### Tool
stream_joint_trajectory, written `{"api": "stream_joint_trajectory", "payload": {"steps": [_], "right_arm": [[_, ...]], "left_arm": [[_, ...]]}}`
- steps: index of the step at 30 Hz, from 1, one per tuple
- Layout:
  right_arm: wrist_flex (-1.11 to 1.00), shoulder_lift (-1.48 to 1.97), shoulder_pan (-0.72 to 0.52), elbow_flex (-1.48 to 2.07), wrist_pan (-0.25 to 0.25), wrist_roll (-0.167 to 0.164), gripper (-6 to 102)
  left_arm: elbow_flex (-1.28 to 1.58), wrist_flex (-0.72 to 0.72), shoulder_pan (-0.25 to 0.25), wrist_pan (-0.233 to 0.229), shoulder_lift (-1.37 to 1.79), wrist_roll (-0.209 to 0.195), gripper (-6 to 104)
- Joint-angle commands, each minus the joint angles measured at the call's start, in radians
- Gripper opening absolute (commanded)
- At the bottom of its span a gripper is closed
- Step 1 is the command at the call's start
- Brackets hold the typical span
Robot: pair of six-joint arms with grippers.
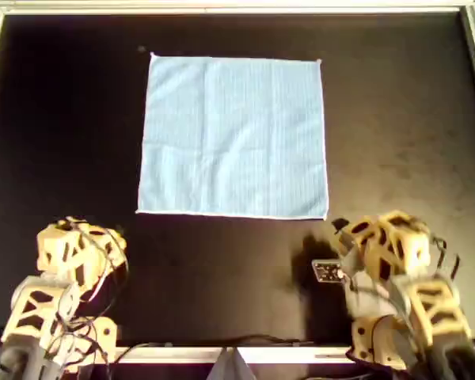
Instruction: Fold a cloth
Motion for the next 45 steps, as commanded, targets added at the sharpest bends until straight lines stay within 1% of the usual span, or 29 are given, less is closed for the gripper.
{"api": "stream_joint_trajectory", "payload": {"steps": [1,4,6,8,14,17,18,19,23,27,30,34,35,36,39,45], "right_arm": [[0.021,-0.23,-0.005,-0.153,-0.038,0.008,58],[0.02,-0.348,-0.002,-0.193,-0.081,0.009,59],[0.018,-0.41,0.0,-0.207,-0.11,0.008,58],[0.018,-0.433,0.0,-0.213,-0.13,-0.005,59],[0.006,-0.436,-0.002,-0.216,-0.121,-0.006,59],[0.003,-0.437,0.0,-0.225,-0.133,-0.006,59],[0.003,-0.439,0.0,-0.238,-0.133,-0.005,59],[0.003,-0.442,0.0,-0.25,-0.133,0.006,59],[0.003,-0.515,0.002,-0.31,-0.135,0.011,59],[0.002,-0.657,0.002,-0.374,-0.137,0.011,60],[0.002,-0.719,0.0,-0.428,-0.137,0.011,60],[0.002,-0.742,0.0,-0.446,-0.137,0.012,60],[0.0,-0.749,0.0,-0.451,-0.137,0.012,60],[0.0,-0.756,0.0,-0.46,-0.137,0.012,60],[0.0,-0.759,0.0,-0.483,-0.137,0.012,60],[0.0,-0.788,0.0,-0.541,-0.137,0.012,60]], "left_arm": [[-0.064,0.003,-0.034,0.029,0.015,0.006,55],[-0.063,0.002,-0.023,0.028,0.015,0.006,55],[-0.063,0.002,-0.032,0.028,0.015,0.006,56],[-0.061,0.002,-0.035,0.041,0.014,0.006,56],[-0.061,0.002,-0.035,0.043,-0.005,0.006,56],[-0.061,0.0,-0.035,0.043,-0.006,0.006,56],[-0.061,-0.002,-0.035,0.035,-0.006,0.006,56],[-0.063,-0.003,-0.035,0.028,-0.006,0.006,56],[-0.066,-0.005,-0.034,0.026,-0.008,0.006,56],[-0.071,-0.077,-0.028,0.025,-0.044,0.006,56],[-0.089,-0.149,-0.034,0.025,-0.19,0.006,56],[-0.172,-0.27,-0.034,0.025,-0.48,0.006,56],[-0.202,-0.293,-0.034,0.026,-0.551,0.006,56],[-0.236,-0.308,-0.035,0.038,-0.612,0.006,56],[-0.327,-0.314,-0.037,0.044,-0.741,0.006,57],[-0.439,-0.322,-0.037,0.044,-0.881,0.006,57]]}}
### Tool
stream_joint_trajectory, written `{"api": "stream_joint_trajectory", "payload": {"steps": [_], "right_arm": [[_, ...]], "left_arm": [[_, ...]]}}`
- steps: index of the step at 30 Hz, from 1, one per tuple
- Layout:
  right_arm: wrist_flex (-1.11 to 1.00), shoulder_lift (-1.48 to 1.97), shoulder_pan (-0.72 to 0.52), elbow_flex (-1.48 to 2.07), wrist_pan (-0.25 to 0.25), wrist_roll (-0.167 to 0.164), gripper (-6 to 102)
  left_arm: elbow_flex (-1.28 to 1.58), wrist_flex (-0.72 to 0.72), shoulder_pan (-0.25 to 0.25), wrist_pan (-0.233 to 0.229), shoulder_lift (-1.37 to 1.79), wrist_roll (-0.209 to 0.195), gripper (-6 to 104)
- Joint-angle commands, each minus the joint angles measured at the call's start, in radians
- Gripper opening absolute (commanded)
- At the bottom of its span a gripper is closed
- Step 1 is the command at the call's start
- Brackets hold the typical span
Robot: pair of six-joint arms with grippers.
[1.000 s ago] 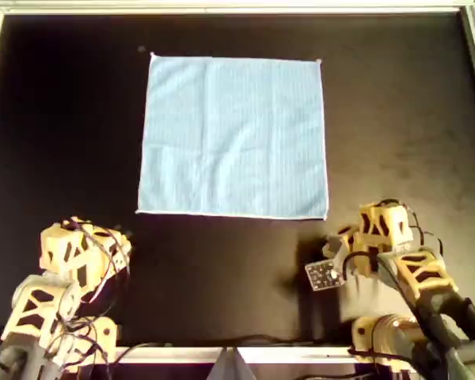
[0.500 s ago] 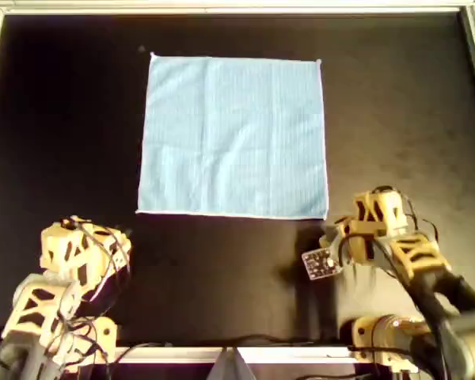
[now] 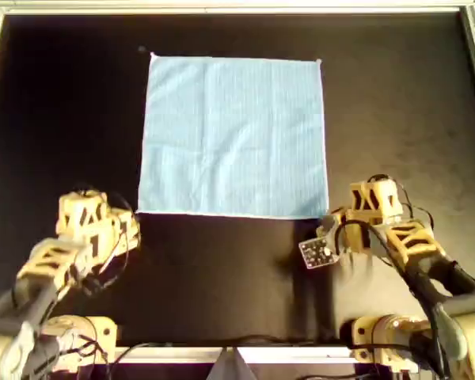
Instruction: Fold a cloth
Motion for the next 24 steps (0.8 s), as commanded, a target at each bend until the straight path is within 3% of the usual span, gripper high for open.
{"api": "stream_joint_trajectory", "payload": {"steps": [1,4,12,24], "right_arm": [[-0.005,-0.032,-0.002,-0.121,-0.009,0.005,60],[-0.005,-0.13,-0.002,-0.176,-0.009,0.005,60],[-0.005,-0.216,-0.002,-0.295,-0.009,0.005,60],[-0.005,-0.279,-0.002,-0.37,-0.008,0.003,58]], "left_arm": [[-0.095,-0.018,-0.026,-0.003,-0.063,0.006,57],[-0.144,-0.018,-0.034,-0.003,-0.138,0.006,57],[-0.261,-0.018,-0.126,-0.02,-0.262,0.006,57],[-0.4,-0.017,-0.121,-0.021,-0.397,-0.003,55]]}}
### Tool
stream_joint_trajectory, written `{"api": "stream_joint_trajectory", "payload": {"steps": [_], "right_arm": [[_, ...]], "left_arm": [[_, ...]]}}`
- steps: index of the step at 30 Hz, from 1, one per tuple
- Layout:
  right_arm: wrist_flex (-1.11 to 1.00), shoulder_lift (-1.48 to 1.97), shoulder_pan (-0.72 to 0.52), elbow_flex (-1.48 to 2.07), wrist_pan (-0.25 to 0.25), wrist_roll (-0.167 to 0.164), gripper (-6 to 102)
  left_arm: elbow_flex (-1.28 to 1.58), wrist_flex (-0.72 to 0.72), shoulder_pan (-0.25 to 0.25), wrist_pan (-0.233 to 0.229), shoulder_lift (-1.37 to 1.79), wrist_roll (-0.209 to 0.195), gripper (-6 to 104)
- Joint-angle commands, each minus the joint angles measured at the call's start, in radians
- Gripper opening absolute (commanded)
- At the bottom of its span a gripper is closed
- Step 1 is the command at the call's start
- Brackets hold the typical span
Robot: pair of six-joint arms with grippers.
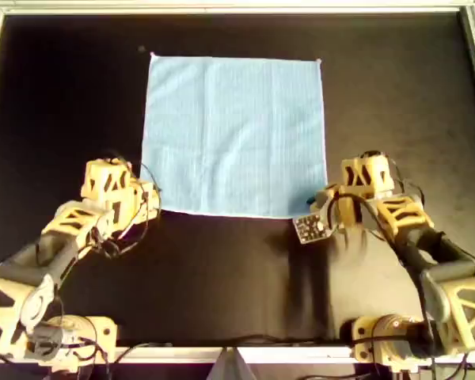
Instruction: Fold a cloth
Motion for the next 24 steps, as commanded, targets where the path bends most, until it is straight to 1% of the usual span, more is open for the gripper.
{"api": "stream_joint_trajectory", "payload": {"steps": [1,6,8,10,12,13,16,18,19,20,21,22,23,24], "right_arm": [[-0.005,-0.009,0.0,-0.067,0.006,-0.002,58],[-0.003,-0.009,0.0,-0.074,0.006,-0.002,58],[-0.003,-0.003,0.0,-0.072,0.006,-0.002,56],[-0.003,0.002,0.0,-0.067,0.006,-0.002,51],[-0.003,0.002,-0.005,-0.072,0.005,-0.002,42],[-0.003,0.003,-0.002,-0.074,0.005,-0.002,36],[-0.003,0.003,0.0,-0.074,0.005,-0.002,16],[-0.003,-0.011,-0.002,-0.075,0.005,-0.002,1],[-0.003,-0.011,-0.006,-0.074,0.005,-0.002,-4],[-0.003,-0.011,-0.009,-0.072,0.005,-0.002,-5],[-0.003,-0.005,-0.009,-0.063,0.005,-0.002,-3],[-0.003,0.0,-0.009,-0.055,0.005,-0.002,-1],[-0.003,0.002,-0.009,-0.051,0.005,-0.002,1],[-0.003,0.003,-0.002,-0.046,0.005,-0.002,2]], "left_arm": [[-0.02,-0.008,-0.015,-0.012,-0.006,-0.006,55],[-0.018,-0.006,-0.011,-0.012,0.003,-0.011,54],[-0.018,-0.006,-0.011,-0.012,0.009,-0.011,49],[-0.02,-0.006,-0.011,-0.012,0.012,-0.011,40],[-0.021,-0.006,-0.011,-0.012,0.012,-0.011,29],[-0.021,-0.008,-0.011,0.003,0.014,-0.011,22],[-0.026,-0.008,-0.021,0.006,0.014,-0.011,4],[-0.035,-0.008,-0.018,0.006,0.003,-0.012,-3],[-0.032,-0.006,-0.012,0.006,-0.003,-0.012,-3],[-0.026,-0.006,-0.011,0.006,-0.005,-0.012,-2],[-0.023,-0.006,-0.011,-0.008,0.008,-0.012,-1],[-0.021,-0.006,-0.017,-0.009,0.014,-0.012,-1],[-0.021,-0.006,-0.018,-0.005,0.014,-0.011,-1],[-0.021,-0.006,-0.018,0.006,0.014,0.0,-1]]}}
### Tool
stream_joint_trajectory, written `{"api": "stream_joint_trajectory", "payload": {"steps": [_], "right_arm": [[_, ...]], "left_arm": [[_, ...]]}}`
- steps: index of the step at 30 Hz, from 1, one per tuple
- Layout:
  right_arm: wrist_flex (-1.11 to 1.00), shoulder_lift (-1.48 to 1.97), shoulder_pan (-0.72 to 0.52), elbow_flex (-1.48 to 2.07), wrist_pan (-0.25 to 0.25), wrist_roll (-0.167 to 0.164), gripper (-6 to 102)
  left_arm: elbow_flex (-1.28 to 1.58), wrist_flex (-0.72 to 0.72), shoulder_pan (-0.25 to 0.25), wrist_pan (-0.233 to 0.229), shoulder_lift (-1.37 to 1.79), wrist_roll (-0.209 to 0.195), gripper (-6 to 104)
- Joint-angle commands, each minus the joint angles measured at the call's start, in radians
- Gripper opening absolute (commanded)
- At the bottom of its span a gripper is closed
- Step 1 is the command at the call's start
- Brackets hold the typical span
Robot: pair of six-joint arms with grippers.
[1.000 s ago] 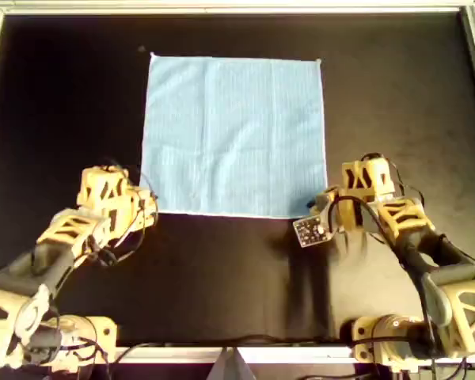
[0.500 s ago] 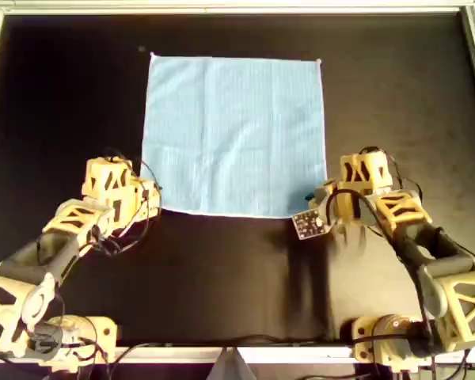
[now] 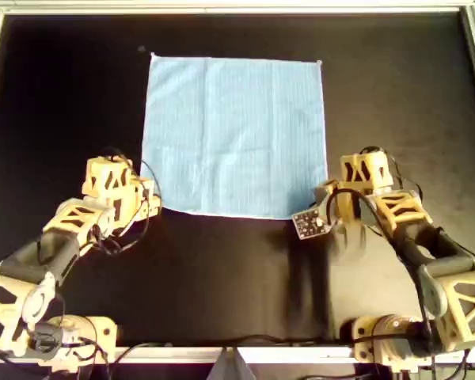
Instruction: Fold a cloth
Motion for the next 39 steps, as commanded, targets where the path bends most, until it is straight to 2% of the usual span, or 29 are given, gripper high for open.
{"api": "stream_joint_trajectory", "payload": {"steps": [1,9,14,25,32,39], "right_arm": [[-0.003,0.023,-0.005,-0.018,0.003,-0.003,2],[0.017,0.049,-0.021,0.04,0.002,-0.003,1],[0.017,0.187,-0.018,0.156,0.002,-0.003,1],[0.017,0.499,-0.011,0.359,0.002,-0.003,1],[-0.002,0.517,-0.018,0.313,0.003,-0.003,1],[-0.003,0.494,-0.02,0.173,0.003,-0.003,1]], "left_arm": [[-0.006,-0.003,-0.025,0.005,0.017,0.008,-1],[0.044,0.015,-0.017,0.005,0.029,0.008,-1],[0.147,0.015,-0.014,-0.011,0.179,0.008,-1],[0.344,0.015,-0.012,-0.014,0.469,0.009,-1],[0.311,0.0,-0.009,-0.014,0.474,0.009,-1],[0.133,-0.005,-0.009,-0.015,0.453,0.009,-1]]}}
